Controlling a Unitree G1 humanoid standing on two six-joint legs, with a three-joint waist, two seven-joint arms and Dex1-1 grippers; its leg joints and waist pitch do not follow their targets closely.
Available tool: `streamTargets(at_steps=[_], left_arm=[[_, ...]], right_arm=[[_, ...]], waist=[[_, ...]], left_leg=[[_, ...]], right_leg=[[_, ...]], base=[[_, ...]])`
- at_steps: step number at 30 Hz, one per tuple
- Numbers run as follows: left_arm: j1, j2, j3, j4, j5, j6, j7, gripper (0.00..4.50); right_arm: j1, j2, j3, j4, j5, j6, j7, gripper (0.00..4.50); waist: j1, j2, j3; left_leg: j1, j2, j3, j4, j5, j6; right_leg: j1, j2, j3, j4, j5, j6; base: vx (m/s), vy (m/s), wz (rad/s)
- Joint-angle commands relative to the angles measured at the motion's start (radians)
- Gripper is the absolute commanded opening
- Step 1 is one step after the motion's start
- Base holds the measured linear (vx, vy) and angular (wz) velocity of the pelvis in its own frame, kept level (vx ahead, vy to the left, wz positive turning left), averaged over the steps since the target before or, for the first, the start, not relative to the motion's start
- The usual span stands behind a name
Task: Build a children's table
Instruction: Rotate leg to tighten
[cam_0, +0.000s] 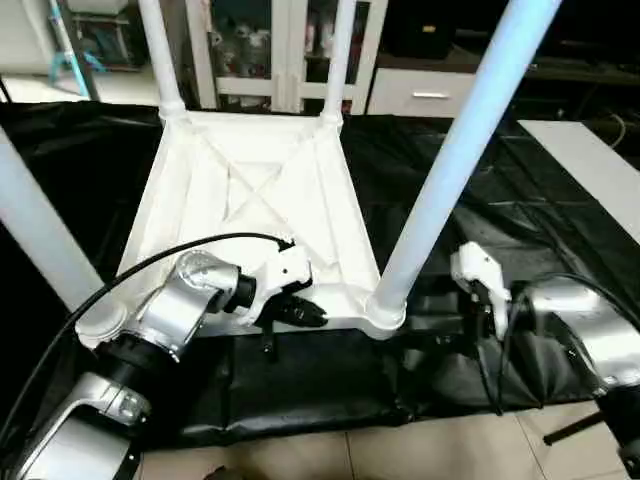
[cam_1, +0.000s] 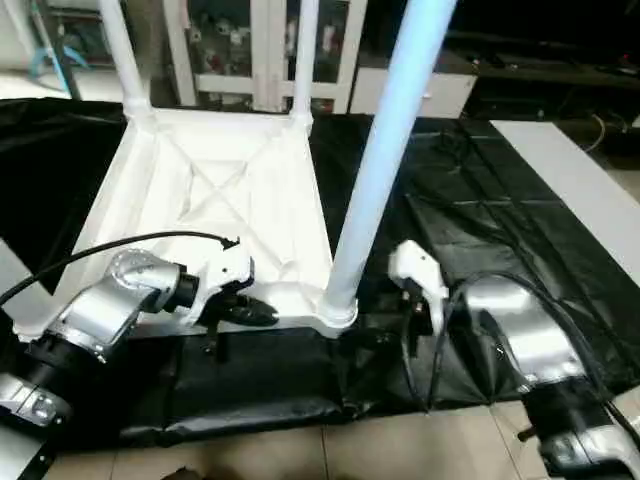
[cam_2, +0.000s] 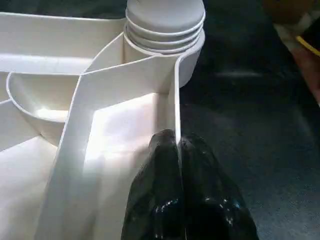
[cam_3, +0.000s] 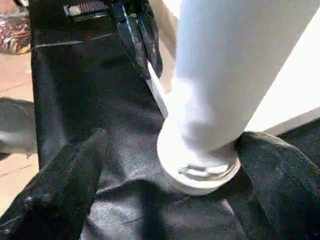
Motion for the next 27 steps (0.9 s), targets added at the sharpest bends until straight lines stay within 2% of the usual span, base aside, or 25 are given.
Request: streamTargets(at_steps=[1,6,8,9,13,14,17,23,27], left_arm=[[0.0,-0.017,-0.061,-0.034,-0.006,0.005,-0.068,0.0],[-0.004,-0.002,-0.065,-0.036,-0.004,0.009,-0.09,0.0],[-0.004,0.002,-0.063,-0.033,0.002,0.005,-0.088,0.0],[-0.004,0.003,-0.062,-0.03,0.006,0.005,-0.085,0.0],[-0.005,0.008,-0.06,-0.027,0.011,0.003,-0.083,0.0],[-0.004,0.01,-0.061,-0.027,0.012,0.003,-0.083,0.0],[-0.003,0.012,-0.061,-0.024,0.015,-0.001,-0.081,0.0],[-0.01,0.011,-0.064,-0.014,0.02,-0.004,-0.082,0.0],[-0.013,0.013,-0.065,-0.012,0.02,-0.003,-0.084,0.0]], right_arm=[[-0.028,0.011,0.018,0.024,-0.034,-0.032,0.011,4.41],[-0.05,0.017,0.029,0.047,-0.045,-0.051,0.016,4.41],[-0.06,0.02,0.033,0.072,-0.051,-0.074,0.023,4.41],[-0.064,0.021,0.038,0.087,-0.054,-0.088,0.032,4.41],[-0.073,0.025,0.055,0.12,-0.077,-0.119,0.057,4.41],[-0.076,0.03,0.057,0.129,-0.078,-0.121,0.06,4.15],[-0.087,0.047,0.062,0.167,-0.079,-0.136,0.061,4.06],[-0.115,0.094,0.056,0.26,-0.084,-0.178,0.059,3.3],[-0.122,0.109,0.054,0.287,-0.081,-0.189,0.062,3.0]], waist=[[-0.005,0.001,-0.057],[0.002,0.004,-0.061],[0.001,0.004,-0.059],[0.001,0.001,-0.06],[0.002,0.004,-0.06],[0.001,0.005,-0.061],[0.0,0.008,-0.062],[-0.007,0.015,-0.062],[-0.006,0.017,-0.061]], left_leg=[[0.018,0.008,0.0,-0.073,-0.287,0.011],[0.019,0.006,0.003,-0.07,-0.224,0.023],[0.019,0.006,0.003,-0.07,-0.239,0.021],[0.018,0.006,0.003,-0.07,-0.247,0.02],[0.018,0.006,0.002,-0.07,-0.25,0.017],[0.017,0.005,0.002,-0.069,-0.243,0.019],[0.018,0.005,0.002,-0.069,-0.245,0.02],[0.018,0.005,0.0,-0.071,-0.275,0.008],[0.021,0.005,-0.001,-0.072,-0.285,0.006]], right_leg=[[0.036,-0.03,0.022,-0.072,-0.262,-0.203],[0.042,-0.025,0.022,-0.06,-0.151,-0.229],[0.042,-0.025,0.021,-0.062,-0.169,-0.229],[0.043,-0.027,0.021,-0.062,-0.183,-0.227],[0.043,-0.027,0.021,-0.063,-0.192,-0.225],[0.044,-0.025,0.021,-0.061,-0.175,-0.228],[0.043,-0.025,0.02,-0.061,-0.166,-0.237],[0.044,-0.025,0.019,-0.061,-0.171,-0.248],[0.045,-0.023,0.019,-0.061,-0.172,-0.25]], base=[[0.0,0.0,0.0],[0.0,0.0,0.0],[0.0,0.0,0.0],[0.0,0.0,0.0],[0.0,0.0,0.0],[0.0,0.0,0.0],[0.0,0.0,0.0],[0.0,0.0,0.0],[0.0,0.0,0.0]])
